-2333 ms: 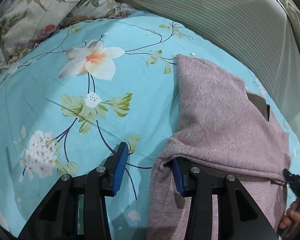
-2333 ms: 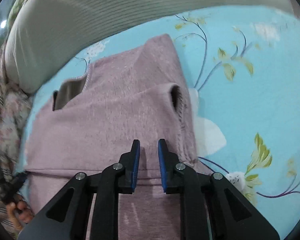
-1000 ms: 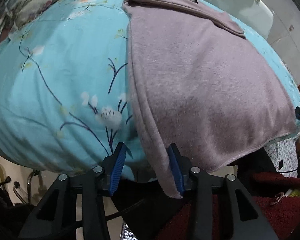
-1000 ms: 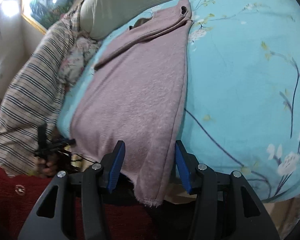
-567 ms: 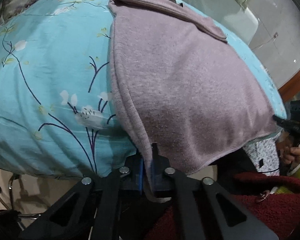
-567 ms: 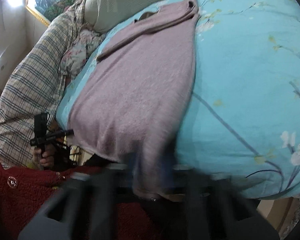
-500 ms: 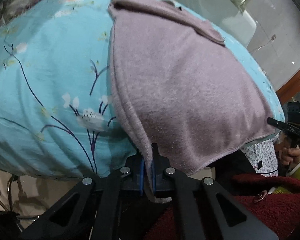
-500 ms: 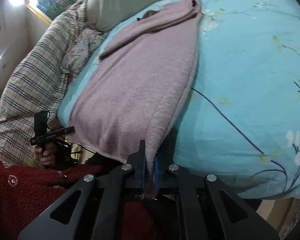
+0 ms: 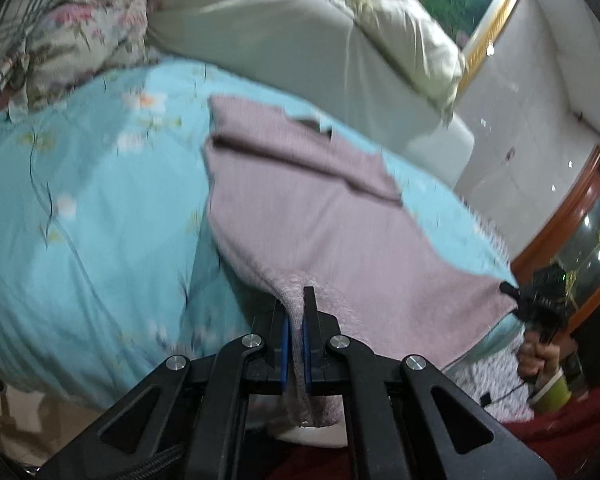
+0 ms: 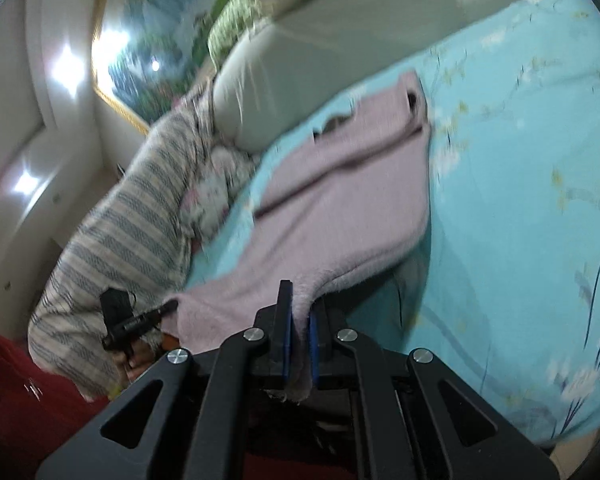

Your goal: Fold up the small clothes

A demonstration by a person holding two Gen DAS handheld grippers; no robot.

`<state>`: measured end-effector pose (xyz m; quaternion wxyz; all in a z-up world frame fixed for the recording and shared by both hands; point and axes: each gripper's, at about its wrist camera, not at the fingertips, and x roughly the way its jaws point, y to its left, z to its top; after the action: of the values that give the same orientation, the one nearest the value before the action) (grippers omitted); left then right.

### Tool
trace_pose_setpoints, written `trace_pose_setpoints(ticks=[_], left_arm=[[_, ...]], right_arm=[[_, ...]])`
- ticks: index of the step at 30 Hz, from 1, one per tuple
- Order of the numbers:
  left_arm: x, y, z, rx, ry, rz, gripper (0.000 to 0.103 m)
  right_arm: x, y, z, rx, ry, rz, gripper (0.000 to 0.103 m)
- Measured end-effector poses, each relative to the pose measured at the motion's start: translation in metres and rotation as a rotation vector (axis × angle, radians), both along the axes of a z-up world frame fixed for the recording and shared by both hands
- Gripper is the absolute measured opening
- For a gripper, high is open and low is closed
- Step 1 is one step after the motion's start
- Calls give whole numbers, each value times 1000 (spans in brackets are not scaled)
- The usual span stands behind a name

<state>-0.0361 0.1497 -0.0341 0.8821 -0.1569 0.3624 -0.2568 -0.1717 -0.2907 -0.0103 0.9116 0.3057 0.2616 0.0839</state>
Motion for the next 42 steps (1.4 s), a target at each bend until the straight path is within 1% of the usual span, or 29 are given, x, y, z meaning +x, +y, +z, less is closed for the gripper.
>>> trace_pose_setpoints(ticks=[4, 7, 9, 11, 13, 14, 16, 18, 19, 23, 26, 29, 32, 35, 36, 37, 38, 39, 40, 41, 42], left_arm=[[31, 3, 20, -30, -54, 29, 3], [62, -6, 34, -29, -99, 51, 3], [84, -13, 45, -17, -145, 71, 3], [111, -21, 55, 0, -168, 93, 3], [142, -29, 60, 7, -166, 110, 3], [163, -34, 63, 25, -164, 123, 3], [192, -41, 66, 45, -157, 139, 3], [229, -46, 67, 62, -139, 159, 3], [240, -47, 66, 67, -133, 166, 3], [300, -56, 55, 103, -91, 197, 3], [340, -65, 35, 142, -37, 204, 3], [368, -76, 14, 199, -3, 208, 3], [388, -85, -5, 247, 23, 212, 3], [405, -88, -23, 276, 65, 222, 4], [408, -88, -29, 280, 81, 221, 4], [409, -88, -34, 279, 94, 220, 5], [408, -87, -37, 277, 102, 220, 6], [406, -85, -37, 270, 104, 219, 6], [401, -83, -36, 256, 103, 217, 8], [396, -81, -35, 243, 103, 212, 13], [390, -81, -33, 236, 107, 206, 21]], right_arm=[[30, -19, 18, -9, -46, -43, 8], [67, -35, 35, -52, -71, -82, 8], [93, -45, 44, -82, -68, -113, 8], [124, -56, 51, -115, -54, -145, 8], [152, -68, 56, -134, -46, -165, 8], [165, -75, 58, -138, -42, -172, 8], [192, -88, 61, -148, -32, -193, 8], [219, -101, 63, -155, -25, -205, 8], [237, -108, 62, -167, -11, -215, 8], [287, -126, 48, -198, 52, -233, 8], [320, -137, 27, -226, 121, -250, 8], [339, -145, 7, -233, 167, -264, 8], [350, -154, -13, -208, 208, -275, 8], [350, -166, -26, -138, 249, -288, 11], [347, -169, -26, -122, 253, -291, 13], [344, -170, -25, -115, 254, -292, 19], [339, -171, -23, -109, 256, -300, 22], [331, -170, -17, -113, 247, -314, 29], [322, -170, -11, -131, 234, -336, 43], [311, -167, -3, -156, 214, -359, 51], [306, -164, 2, -169, 196, -368, 60]])
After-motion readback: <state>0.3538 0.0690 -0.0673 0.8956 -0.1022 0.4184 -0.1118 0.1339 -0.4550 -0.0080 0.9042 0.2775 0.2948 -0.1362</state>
